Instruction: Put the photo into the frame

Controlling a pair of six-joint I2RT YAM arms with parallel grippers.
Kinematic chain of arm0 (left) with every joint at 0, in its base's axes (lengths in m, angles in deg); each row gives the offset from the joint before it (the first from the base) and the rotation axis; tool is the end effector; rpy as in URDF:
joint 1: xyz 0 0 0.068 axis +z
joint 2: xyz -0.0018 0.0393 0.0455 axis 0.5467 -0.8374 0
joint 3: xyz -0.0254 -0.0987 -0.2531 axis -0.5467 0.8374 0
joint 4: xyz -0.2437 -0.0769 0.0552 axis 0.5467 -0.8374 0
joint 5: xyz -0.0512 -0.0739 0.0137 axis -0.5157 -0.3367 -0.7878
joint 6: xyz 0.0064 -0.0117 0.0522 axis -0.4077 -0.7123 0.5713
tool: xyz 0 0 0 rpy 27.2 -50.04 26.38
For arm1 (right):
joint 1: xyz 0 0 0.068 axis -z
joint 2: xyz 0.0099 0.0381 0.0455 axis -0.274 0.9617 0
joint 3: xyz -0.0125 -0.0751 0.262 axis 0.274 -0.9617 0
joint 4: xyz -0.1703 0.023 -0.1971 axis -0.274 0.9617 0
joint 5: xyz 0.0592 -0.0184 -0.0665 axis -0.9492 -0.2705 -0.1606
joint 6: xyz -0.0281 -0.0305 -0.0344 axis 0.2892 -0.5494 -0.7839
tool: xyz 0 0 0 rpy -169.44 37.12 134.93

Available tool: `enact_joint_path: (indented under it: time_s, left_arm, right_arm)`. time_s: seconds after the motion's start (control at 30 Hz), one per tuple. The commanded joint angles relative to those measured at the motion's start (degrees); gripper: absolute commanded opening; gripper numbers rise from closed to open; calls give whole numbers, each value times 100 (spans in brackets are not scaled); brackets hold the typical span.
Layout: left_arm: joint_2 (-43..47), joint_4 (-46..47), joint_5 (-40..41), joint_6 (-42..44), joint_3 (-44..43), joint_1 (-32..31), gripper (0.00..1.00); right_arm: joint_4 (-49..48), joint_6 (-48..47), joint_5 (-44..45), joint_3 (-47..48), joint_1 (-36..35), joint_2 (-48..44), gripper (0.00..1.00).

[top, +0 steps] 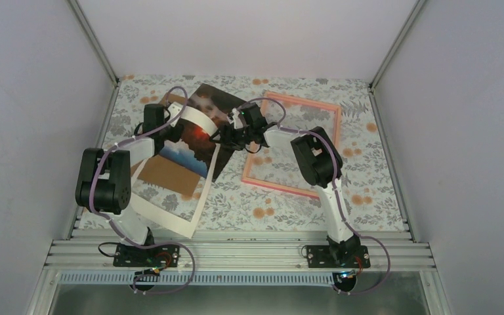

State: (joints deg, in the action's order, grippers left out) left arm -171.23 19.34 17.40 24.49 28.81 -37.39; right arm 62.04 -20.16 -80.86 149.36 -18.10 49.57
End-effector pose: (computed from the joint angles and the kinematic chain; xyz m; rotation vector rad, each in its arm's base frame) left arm 0.3523 -0.0290 0.1705 0.5097 2.1860 0.0577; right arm 0.3944 0.2956 0.1185 -0.2787 2.5616 1.4748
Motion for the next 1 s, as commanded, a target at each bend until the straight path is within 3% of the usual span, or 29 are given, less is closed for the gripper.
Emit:
enact_joint_path:
  time_s: [0.0,0.2,0.43,0.53,0.67,0.8,0.97]
  left_arm:
    - [-32,130,340,-24,-359,-5,54]
    - [172,-157,497,110,-533,3,26]
    - [598,-844,162,427,-847,27,18]
    - [572,-1726,-649,464,-1172,195,26]
    - [461,-2890,-1953,554,-1385,759,53]
    - [314,-4286,-2915,1399,-1463,1054,54]
    - [668,-4992,-2623,2017,-674,1091,58]
  right_arm:
    - [552,-137,29,-241,45,139,80]
    - [563,-285,17,-420,124,-213,81]
    - [496,-1029,-7,-717,226,-1197,86]
    - [689,-1464,-28,-772,337,-1491,86]
    - [834,-1812,120,-872,340,-1766,86]
    - [814,-2071,-85,-932,319,-1850,86]
    - [632,-2031,-152,-1237,199,-2010,86]
